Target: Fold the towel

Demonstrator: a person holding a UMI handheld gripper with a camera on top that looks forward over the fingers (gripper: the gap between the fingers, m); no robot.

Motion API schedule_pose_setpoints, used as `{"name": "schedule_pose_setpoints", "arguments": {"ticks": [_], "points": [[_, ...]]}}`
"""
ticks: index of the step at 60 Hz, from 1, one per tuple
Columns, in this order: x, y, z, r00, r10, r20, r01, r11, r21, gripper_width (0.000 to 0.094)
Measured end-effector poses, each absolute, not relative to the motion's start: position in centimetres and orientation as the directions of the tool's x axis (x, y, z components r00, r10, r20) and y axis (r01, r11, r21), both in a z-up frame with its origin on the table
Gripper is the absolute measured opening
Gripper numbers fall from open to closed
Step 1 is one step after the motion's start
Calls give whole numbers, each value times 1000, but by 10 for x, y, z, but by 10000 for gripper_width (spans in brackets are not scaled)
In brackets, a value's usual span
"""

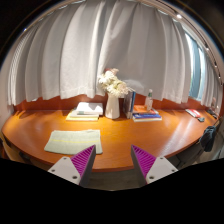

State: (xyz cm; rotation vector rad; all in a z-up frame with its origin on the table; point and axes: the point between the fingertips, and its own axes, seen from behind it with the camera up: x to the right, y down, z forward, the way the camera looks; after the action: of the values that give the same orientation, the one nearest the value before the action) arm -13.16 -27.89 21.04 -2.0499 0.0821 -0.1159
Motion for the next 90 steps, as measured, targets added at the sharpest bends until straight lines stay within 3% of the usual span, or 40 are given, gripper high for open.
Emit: {"name": "schedule_pose_setpoints", "arguments": {"ticks": [12, 23, 42, 49, 54, 57, 66, 82, 90], "points": [[-280, -249, 119, 999, 34, 9, 27, -568, -822, 692], [-412, -192, 62, 988, 149, -29, 70, -620, -781, 696], [-510, -85, -13, 985, 174, -15, 110, -681, -724, 654], [-506, -69, -15, 986, 163, 42, 142, -669, -729, 490], [-495, -65, -13, 989, 135, 65, 139, -669, -730, 284], [-483, -60, -12, 987, 116, 111, 160, -660, -734, 63], [-483, -66, -14, 973, 179, 147, 230, -676, -700, 31], [-367, -48, 96, 975, 94, 200, 217, -589, -778, 32], [-278, -44, 101, 976, 47, 213, 199, -590, -782, 35]]}}
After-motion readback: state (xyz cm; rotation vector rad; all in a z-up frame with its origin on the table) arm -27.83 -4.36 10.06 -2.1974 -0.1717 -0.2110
